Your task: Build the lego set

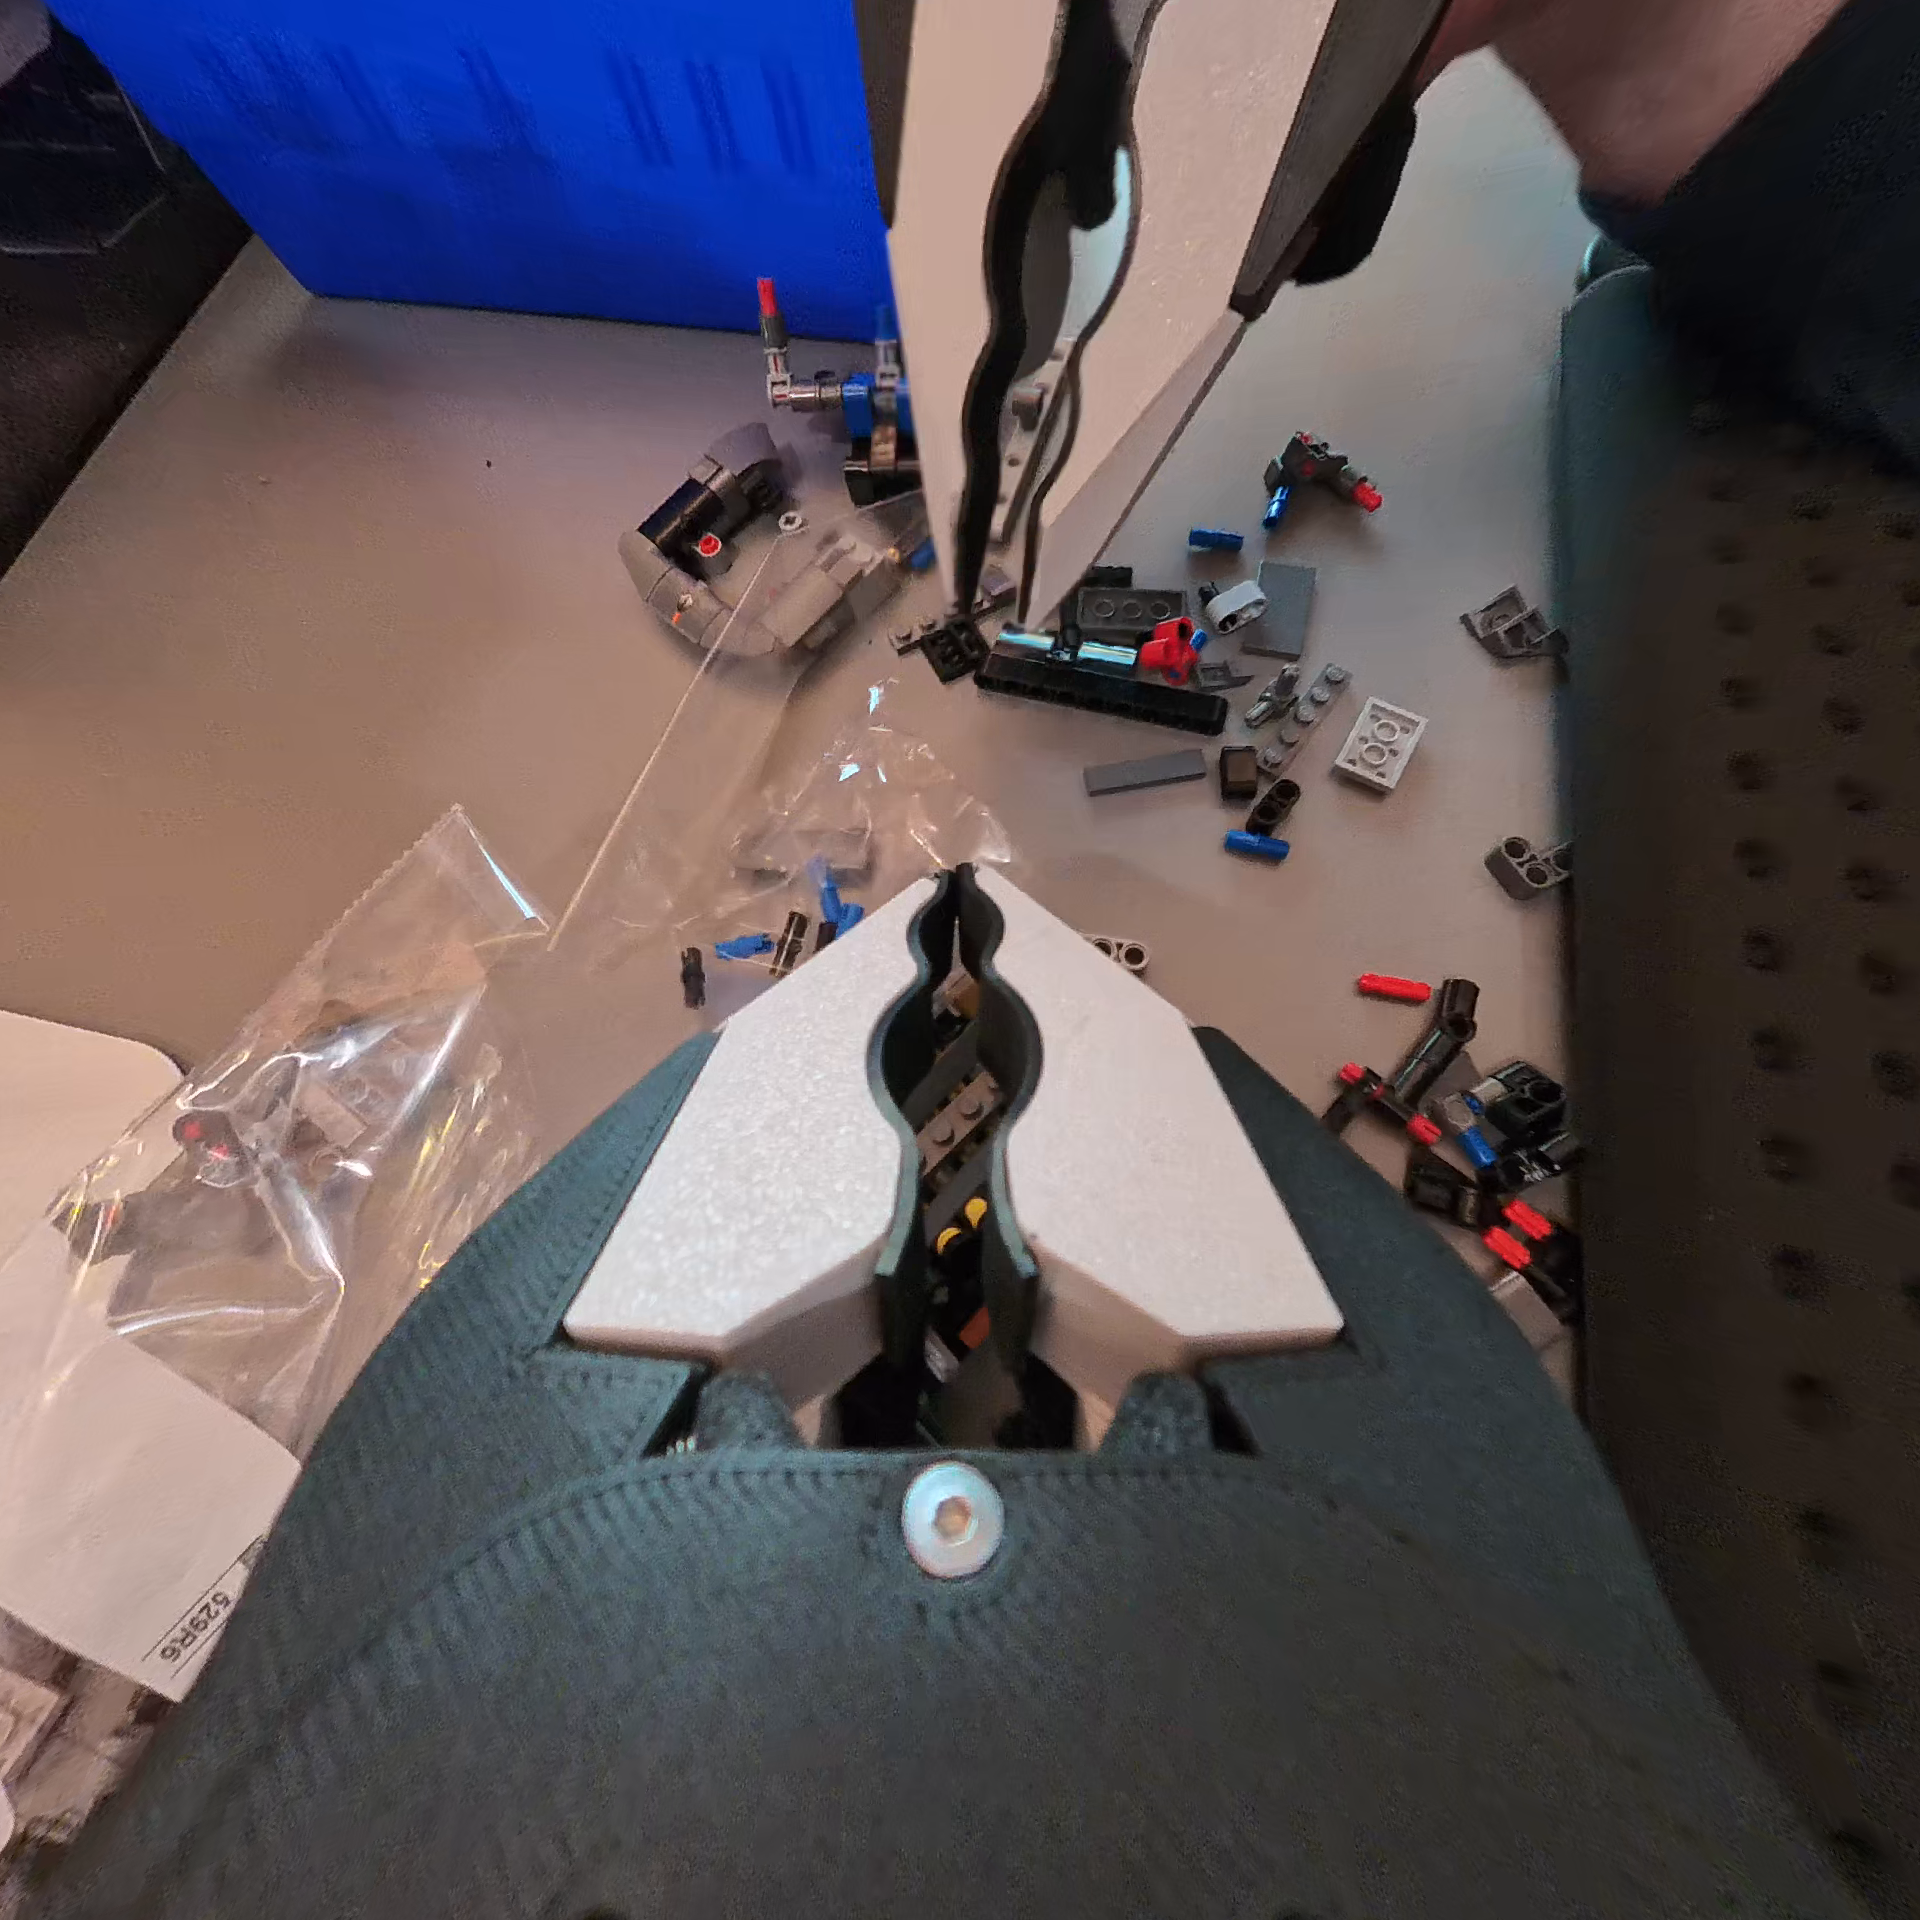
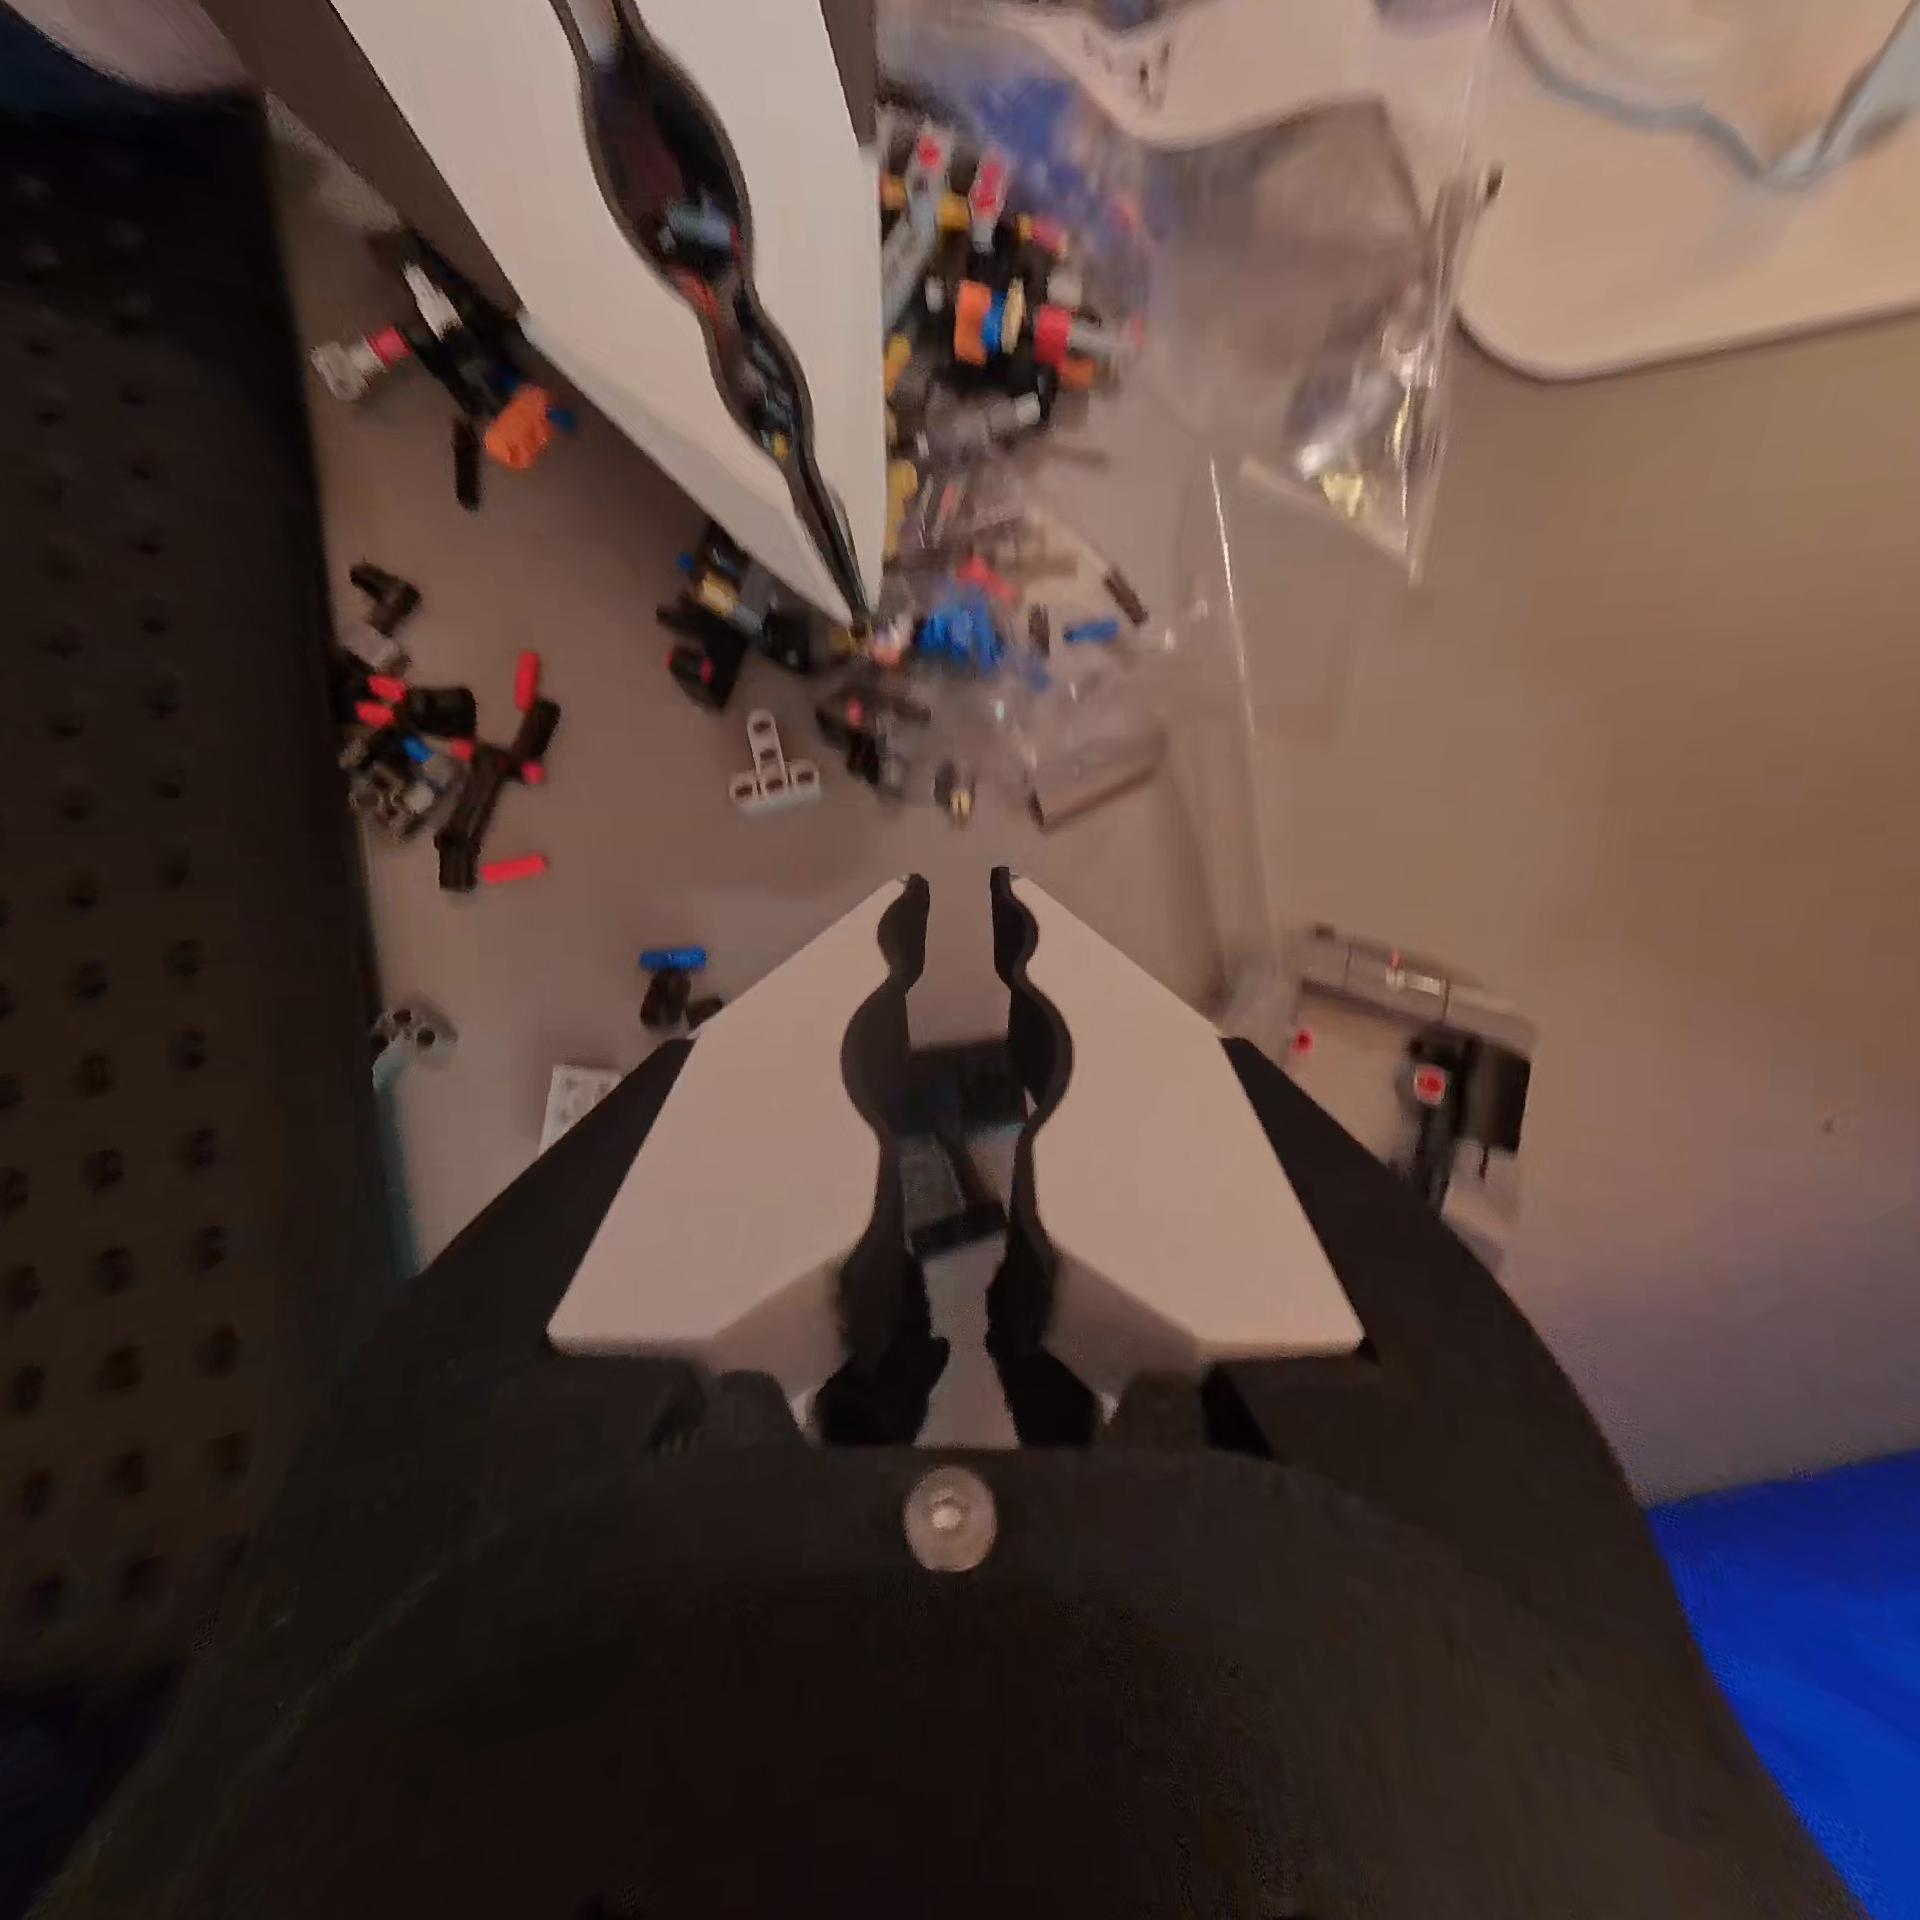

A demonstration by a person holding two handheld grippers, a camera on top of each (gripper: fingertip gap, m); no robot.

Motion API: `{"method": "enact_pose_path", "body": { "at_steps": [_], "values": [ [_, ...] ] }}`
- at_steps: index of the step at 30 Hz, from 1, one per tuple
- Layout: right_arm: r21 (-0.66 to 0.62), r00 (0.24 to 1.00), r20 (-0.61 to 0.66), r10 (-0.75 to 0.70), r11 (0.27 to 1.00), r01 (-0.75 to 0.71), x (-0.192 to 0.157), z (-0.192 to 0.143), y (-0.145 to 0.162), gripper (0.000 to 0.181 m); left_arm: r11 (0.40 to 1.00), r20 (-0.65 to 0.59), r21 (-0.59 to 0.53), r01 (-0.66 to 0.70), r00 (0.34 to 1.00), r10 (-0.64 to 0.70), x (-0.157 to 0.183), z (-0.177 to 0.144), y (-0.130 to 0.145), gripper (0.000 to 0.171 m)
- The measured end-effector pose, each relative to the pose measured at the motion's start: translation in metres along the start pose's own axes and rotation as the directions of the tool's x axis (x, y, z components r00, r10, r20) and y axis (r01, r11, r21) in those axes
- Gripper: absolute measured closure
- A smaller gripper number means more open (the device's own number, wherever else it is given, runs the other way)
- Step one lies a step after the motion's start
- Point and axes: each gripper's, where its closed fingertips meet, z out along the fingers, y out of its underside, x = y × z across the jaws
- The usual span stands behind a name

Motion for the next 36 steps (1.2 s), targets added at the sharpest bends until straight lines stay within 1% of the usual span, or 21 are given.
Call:
{"method": "enact_pose_path", "body": {
  "at_steps": [4, 7, 9, 13, 15, 19, 22, 27, 34, 36],
  "values": [
    [-0.145, 0.997, -0.015, 0.073, 0.987, -0.075, 0.002, -0.008, 0.035, 0.171, 1.000, -0.004, 0.001, 0.000, 1.000, 0.000, 0.001, 0.000, 0.000, 0.171],
    [-0.250, 0.996, -0.001, 0.086, 0.965, -0.084, -0.004, -0.009, 0.059, 0.170, 1.000, -0.005, 0.002, -0.003, 1.000, 0.003, 0.001, 0.000, -0.001, 0.171],
    [-0.272, 0.996, -0.026, 0.080, 0.958, -0.084, -0.003, -0.013, 0.065, 0.169, 1.000, -0.004, 0.003, -0.004, 1.000, 0.004, 0.001, 0.000, -0.001, 0.171],
    [-0.278, 0.995, -0.021, 0.096, 0.956, -0.098, -0.009, -0.021, 0.069, 0.168, 1.000, -0.003, -0.001, -0.002, 1.000, 0.002, 0.001, 0.000, 0.000, 0.171],
    [-0.309, 0.993, -0.007, 0.117, 0.944, -0.114, -0.014, -0.023, 0.079, 0.168, 1.000, -0.004, -0.002, -0.003, 1.000, 0.003, 0.001, 0.000, 0.000, 0.171],
    [-0.409, 0.983, -0.028, 0.180, 0.896, -0.176, -0.014, -0.025, 0.104, 0.168, 1.000, -0.007, -0.009, -0.004, 1.000, 0.004, 0.002, 0.002, 0.002, 0.171],
    [-0.402, 0.980, -0.025, 0.195, 0.896, -0.189, -0.017, -0.028, 0.103, 0.169, 1.000, -0.007, -0.008, -0.005, 1.000, 0.005, 0.002, 0.002, 0.001, 0.171],
    [-0.437, 0.975, -0.046, 0.219, 0.873, -0.216, -0.020, -0.032, 0.109, 0.170, 1.000, -0.008, -0.010, -0.006, 1.000, 0.005, 0.002, 0.002, 0.001, 0.171],
    [-0.433, 0.967, -0.017, 0.255, 0.870, -0.236, -0.027, -0.036, 0.113, 0.163, 1.000, -0.009, -0.014, -0.005, 1.000, 0.005, 0.002, 0.002, 0.002, 0.171],
    [-0.452, 0.963, -0.006, 0.271, 0.858, -0.244, -0.030, -0.035, 0.117, 0.163, 1.000, -0.010, -0.016, -0.005, 1.000, 0.005, 0.002, 0.003, 0.003, 0.171]
  ]
}}
